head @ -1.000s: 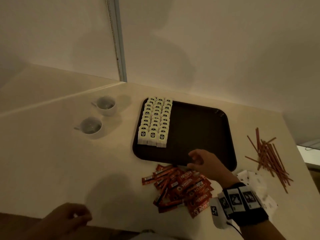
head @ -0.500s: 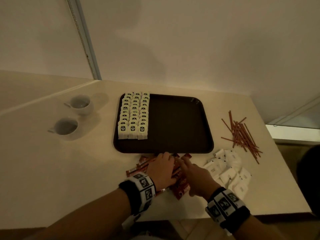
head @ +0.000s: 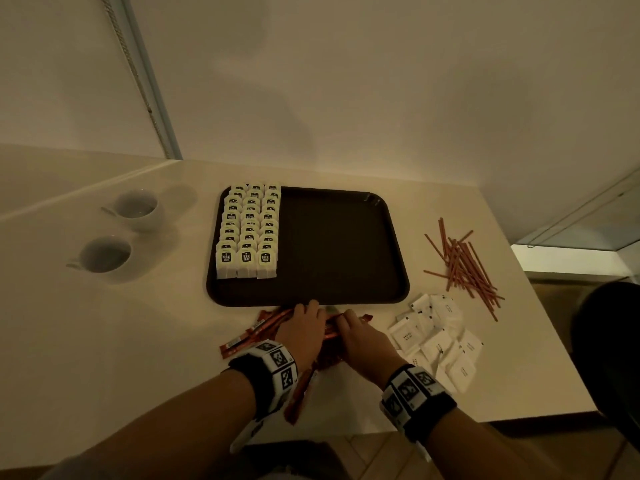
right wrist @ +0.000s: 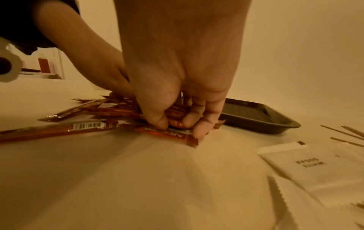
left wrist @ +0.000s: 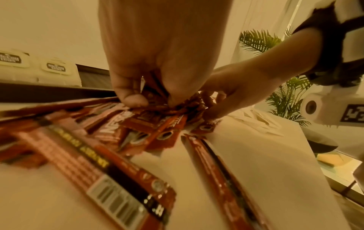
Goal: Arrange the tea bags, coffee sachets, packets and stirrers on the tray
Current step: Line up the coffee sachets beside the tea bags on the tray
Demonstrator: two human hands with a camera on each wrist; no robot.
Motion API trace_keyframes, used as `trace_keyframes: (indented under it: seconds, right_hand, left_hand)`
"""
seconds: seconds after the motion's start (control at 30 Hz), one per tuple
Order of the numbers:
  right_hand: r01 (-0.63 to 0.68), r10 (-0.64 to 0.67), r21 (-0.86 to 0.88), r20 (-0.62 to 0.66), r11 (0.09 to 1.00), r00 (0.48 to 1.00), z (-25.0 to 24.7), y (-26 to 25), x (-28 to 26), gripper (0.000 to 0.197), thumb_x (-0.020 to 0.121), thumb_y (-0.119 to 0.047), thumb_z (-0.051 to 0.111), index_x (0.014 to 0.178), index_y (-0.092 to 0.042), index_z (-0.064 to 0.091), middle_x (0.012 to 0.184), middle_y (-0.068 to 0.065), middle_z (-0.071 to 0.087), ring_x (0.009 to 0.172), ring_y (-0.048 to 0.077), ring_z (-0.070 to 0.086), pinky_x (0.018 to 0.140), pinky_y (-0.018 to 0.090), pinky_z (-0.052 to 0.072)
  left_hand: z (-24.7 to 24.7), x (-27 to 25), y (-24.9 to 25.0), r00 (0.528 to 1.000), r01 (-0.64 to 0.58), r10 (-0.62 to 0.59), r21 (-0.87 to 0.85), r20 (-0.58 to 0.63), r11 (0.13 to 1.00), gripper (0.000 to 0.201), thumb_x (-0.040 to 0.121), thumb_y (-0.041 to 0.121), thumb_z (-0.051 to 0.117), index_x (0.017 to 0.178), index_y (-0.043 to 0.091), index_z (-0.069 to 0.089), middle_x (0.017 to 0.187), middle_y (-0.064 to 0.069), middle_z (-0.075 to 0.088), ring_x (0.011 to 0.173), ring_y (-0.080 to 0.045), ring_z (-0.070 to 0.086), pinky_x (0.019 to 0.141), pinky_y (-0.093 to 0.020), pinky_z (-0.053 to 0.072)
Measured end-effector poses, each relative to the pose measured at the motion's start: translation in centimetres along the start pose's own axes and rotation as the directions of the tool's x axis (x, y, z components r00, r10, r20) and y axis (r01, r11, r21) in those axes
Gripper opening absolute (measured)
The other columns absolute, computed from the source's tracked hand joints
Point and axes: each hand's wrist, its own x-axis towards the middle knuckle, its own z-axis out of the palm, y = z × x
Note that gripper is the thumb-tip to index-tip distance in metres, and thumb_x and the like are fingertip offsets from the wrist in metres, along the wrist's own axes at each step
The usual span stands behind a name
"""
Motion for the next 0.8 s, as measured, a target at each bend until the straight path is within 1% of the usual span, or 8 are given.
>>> trace_keyframes:
  seconds: [0.27,0.33,0.43,0.53,0.63,0.7,0.73,0.8]
  right_hand:
    - [0.065,-0.06,-0.159,0.038,0.985,0.997,-1.7,-0.3,0.2,0.052,0.095,-0.022,0.048,0.142,-0.015,0.028,0.143,0.007,0.036,0.118,0.024,0.049,0.089,0.034,0.05]
    - [0.093,-0.09,-0.204,0.024,0.975,0.996,-2.8,-0.4,0.4,0.048,0.096,-0.021,0.045,0.14,-0.015,0.029,0.141,0.008,0.036,0.114,0.024,0.051,0.084,0.033,0.05]
    - [0.159,-0.161,-0.245,0.014,0.956,0.987,-5.0,-0.5,0.5,0.039,0.097,-0.022,0.043,0.134,-0.014,0.036,0.132,0.006,0.044,0.103,0.022,0.055,0.077,0.028,0.045]
    - [0.202,-0.208,-0.26,0.005,0.944,0.978,-8.0,-0.4,0.8,0.036,0.097,-0.03,0.044,0.131,-0.018,0.039,0.126,0.003,0.049,0.104,0.019,0.055,0.083,0.029,0.048]
    - [0.233,-0.237,-0.252,0.013,0.939,0.971,-11.1,-0.3,1.0,0.035,0.097,-0.032,0.043,0.13,-0.019,0.04,0.127,0.0,0.049,0.112,0.016,0.049,0.095,0.03,0.042]
    - [0.23,-0.23,-0.225,0.03,0.947,0.973,-13.0,-0.6,1.2,0.035,0.097,-0.032,0.042,0.13,-0.019,0.038,0.128,0.0,0.048,0.114,0.018,0.045,0.101,0.036,0.037]
    - [0.212,-0.207,-0.138,0.052,0.967,0.977,-14.1,-0.8,1.4,0.033,0.098,-0.031,0.041,0.129,-0.019,0.038,0.126,0.0,0.049,0.111,0.017,0.046,0.1,0.037,0.038]
    - [0.172,-0.197,0.2,0.114,0.965,0.974,-15.9,-1.2,2.0,0.025,0.099,-0.026,0.042,0.122,-0.018,0.041,0.111,0.001,0.054,0.095,0.013,0.052,0.088,0.034,0.046]
  left_hand:
    - [-1.3,0.2,-1.0,0.998,-0.036,0.039,0.058,-0.056,0.998,0.042,0.094,0.014,0.05,0.132,0.012,0.035,0.13,-0.01,0.047,0.115,-0.025,0.049,0.087,-0.033,0.047]
    - [-2.0,0.3,-1.4,0.996,-0.063,0.063,0.001,-0.06,0.998,0.038,0.096,0.017,0.048,0.132,0.014,0.036,0.129,-0.009,0.048,0.113,-0.024,0.051,0.088,-0.035,0.046]
    - [-3.7,0.2,-2.6,0.992,-0.12,0.115,-0.139,-0.043,0.983,0.039,0.097,0.034,0.045,0.132,0.02,0.037,0.126,-0.004,0.052,0.11,-0.022,0.053,0.089,-0.037,0.046]
    - [-5.9,-0.1,-4.5,0.988,-0.139,0.155,-0.298,0.029,0.944,0.032,0.097,0.04,0.041,0.126,0.027,0.042,0.114,-0.001,0.057,0.102,-0.018,0.057,0.088,-0.037,0.046]
    - [-8.3,-0.5,-6.6,0.99,-0.092,0.135,-0.588,0.03,0.803,0.011,0.1,0.027,0.038,0.106,0.032,0.046,0.095,0.003,0.062,0.087,-0.013,0.06,0.078,-0.03,0.049]
    - [-9.7,-0.9,-7.6,0.994,-0.039,0.1,-0.751,0.037,0.659,0.022,0.099,0.014,0.042,0.109,0.034,0.041,0.093,0.003,0.064,0.086,-0.011,0.061,0.075,-0.023,0.048]
    - [-10.2,-1.0,-8.0,0.996,-0.004,0.073,-0.81,0.047,0.586,0.027,0.098,0.01,0.044,0.112,0.033,0.04,0.095,0.003,0.065,0.089,-0.012,0.062,0.079,-0.023,0.048]
    - [-11.2,-0.9,-8.5,0.999,0.041,0.009,-0.919,0.049,0.393,0.026,0.096,0.005,0.047,0.109,0.027,0.045,0.093,0.0,0.068,0.09,-0.015,0.066,0.086,-0.026,0.049]
